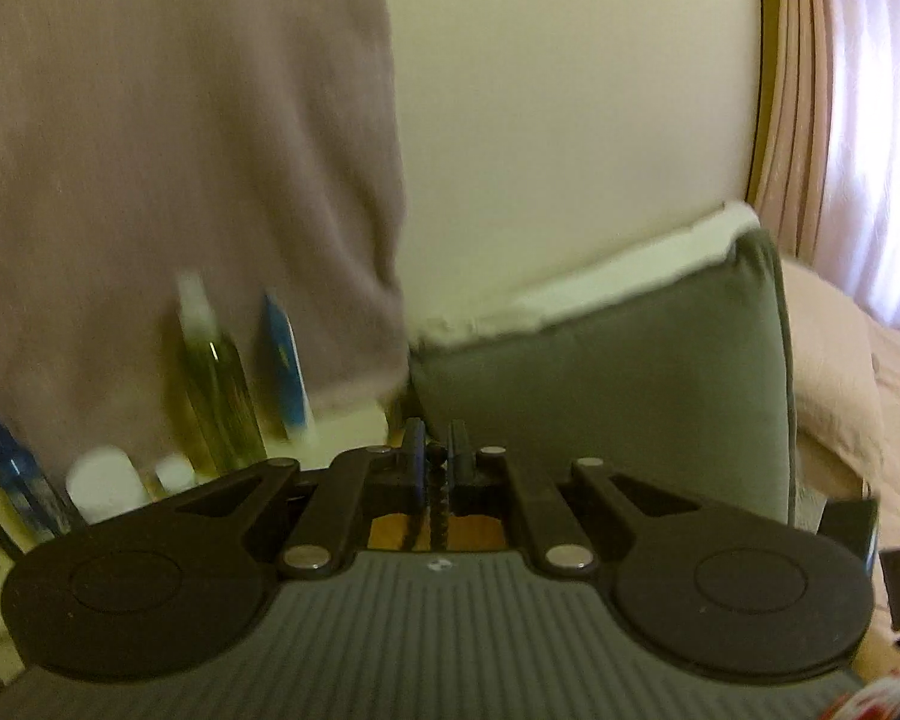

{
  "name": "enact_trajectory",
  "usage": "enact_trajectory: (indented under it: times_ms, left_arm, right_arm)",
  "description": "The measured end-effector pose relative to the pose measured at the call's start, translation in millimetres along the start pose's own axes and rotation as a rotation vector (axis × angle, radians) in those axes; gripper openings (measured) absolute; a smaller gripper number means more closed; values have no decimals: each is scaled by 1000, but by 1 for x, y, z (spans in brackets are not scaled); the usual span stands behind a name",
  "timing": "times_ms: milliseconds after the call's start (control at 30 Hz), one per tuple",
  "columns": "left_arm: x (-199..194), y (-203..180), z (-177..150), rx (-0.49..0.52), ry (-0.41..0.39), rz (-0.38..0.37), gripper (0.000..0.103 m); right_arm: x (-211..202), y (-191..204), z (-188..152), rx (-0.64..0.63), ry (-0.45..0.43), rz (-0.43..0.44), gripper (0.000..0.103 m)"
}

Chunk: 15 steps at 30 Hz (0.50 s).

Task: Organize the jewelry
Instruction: 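Lower the dark bead strand into the orange tray and open the left tool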

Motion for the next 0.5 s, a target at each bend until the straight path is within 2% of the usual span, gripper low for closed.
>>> enact_trajectory:
  times_ms: [300,500]
  left_arm:
    - [29,-2,-57,-29,137,-31,6]
    - [38,5,-77,-61,192,-35,6]
  right_arm:
    - [-1,1,0,-4,1,0,5]
    - [-1,2,-1,-6,1,-2,5]
Point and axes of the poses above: each gripper's, at about its wrist camera, not at the fingertips, and x roughly the way its jaws point, y to its left, z to its top, the point moved 4 cm from there along x, roughly the way its jaws point, and after that the axes turned 5 degrees about x, right-handed, at the moved point
